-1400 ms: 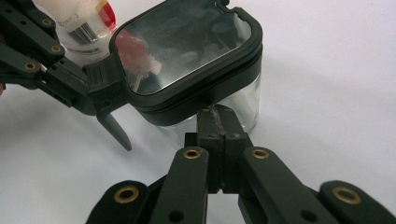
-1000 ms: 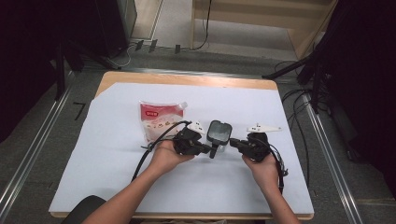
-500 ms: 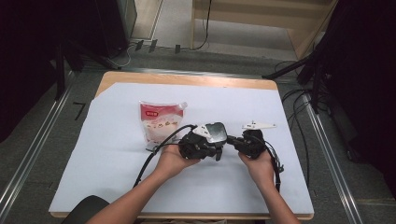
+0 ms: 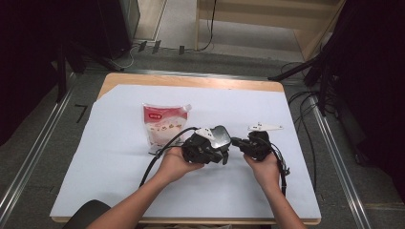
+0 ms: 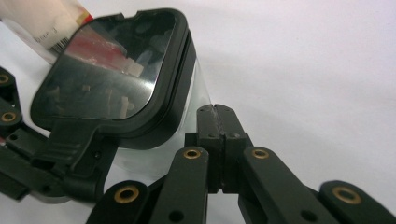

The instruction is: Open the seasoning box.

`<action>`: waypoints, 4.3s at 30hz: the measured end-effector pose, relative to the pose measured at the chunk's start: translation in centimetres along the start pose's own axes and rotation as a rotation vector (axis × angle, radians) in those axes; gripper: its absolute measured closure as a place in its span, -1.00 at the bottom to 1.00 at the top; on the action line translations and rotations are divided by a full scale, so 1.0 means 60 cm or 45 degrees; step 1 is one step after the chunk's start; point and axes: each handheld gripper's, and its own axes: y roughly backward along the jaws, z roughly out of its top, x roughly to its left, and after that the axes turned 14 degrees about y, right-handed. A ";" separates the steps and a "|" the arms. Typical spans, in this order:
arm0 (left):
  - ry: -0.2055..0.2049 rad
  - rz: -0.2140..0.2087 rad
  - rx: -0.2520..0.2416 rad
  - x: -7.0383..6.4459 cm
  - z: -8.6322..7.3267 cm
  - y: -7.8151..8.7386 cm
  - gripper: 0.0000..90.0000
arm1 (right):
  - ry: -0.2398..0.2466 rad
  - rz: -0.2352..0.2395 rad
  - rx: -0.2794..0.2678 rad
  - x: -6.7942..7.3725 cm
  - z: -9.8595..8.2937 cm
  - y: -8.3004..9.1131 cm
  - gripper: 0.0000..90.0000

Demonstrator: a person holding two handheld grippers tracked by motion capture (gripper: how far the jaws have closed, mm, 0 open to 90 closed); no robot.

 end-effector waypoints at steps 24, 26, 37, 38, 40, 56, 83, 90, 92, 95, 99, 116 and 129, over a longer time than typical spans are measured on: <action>-0.021 -0.012 0.027 0.025 -0.017 0.073 0.17 | 0.069 0.058 0.007 0.063 -0.006 0.066 1.00; -0.043 -0.008 0.021 0.025 -0.019 0.073 0.11 | 0.061 0.067 0.010 0.070 -0.011 0.067 1.00; -0.016 0.010 0.002 0.034 -0.019 0.082 -0.05 | 0.113 0.110 0.035 0.105 -0.016 0.052 1.00; -0.011 0.008 0.003 0.035 -0.018 0.082 -0.05 | 0.112 0.114 0.034 0.108 -0.015 0.049 1.00; -0.007 0.001 -0.014 0.036 -0.018 0.080 -0.06 | 0.115 0.120 0.039 0.112 -0.015 0.045 1.00; -0.001 0.006 -0.017 0.043 -0.016 0.081 -0.10 | 0.125 0.130 0.086 0.121 -0.018 0.013 1.00; -0.003 0.022 -0.011 0.042 -0.016 0.080 -0.12 | 0.056 0.078 0.100 0.082 -0.027 0.024 1.00; 0.007 0.018 -0.015 0.043 -0.016 0.080 -0.12 | 0.022 0.054 0.085 0.064 -0.030 0.027 1.00; 0.007 0.020 -0.019 0.043 -0.016 0.081 -0.12 | 0.013 0.044 0.087 0.060 -0.030 0.028 1.00; 0.006 0.024 -0.020 0.043 -0.016 0.081 -0.12 | 0.004 0.033 0.079 0.055 -0.030 0.029 1.00; 0.002 0.017 -0.021 0.043 -0.016 0.081 -0.12 | -0.011 0.010 0.082 0.043 -0.030 0.030 1.00; -0.010 0.043 -0.037 0.039 -0.020 0.084 -0.15 | -0.041 -0.041 0.084 0.008 -0.029 0.028 1.00; -0.018 0.070 -0.032 0.034 -0.027 0.085 -0.14 | -0.059 -0.071 0.092 -0.023 -0.022 0.021 1.00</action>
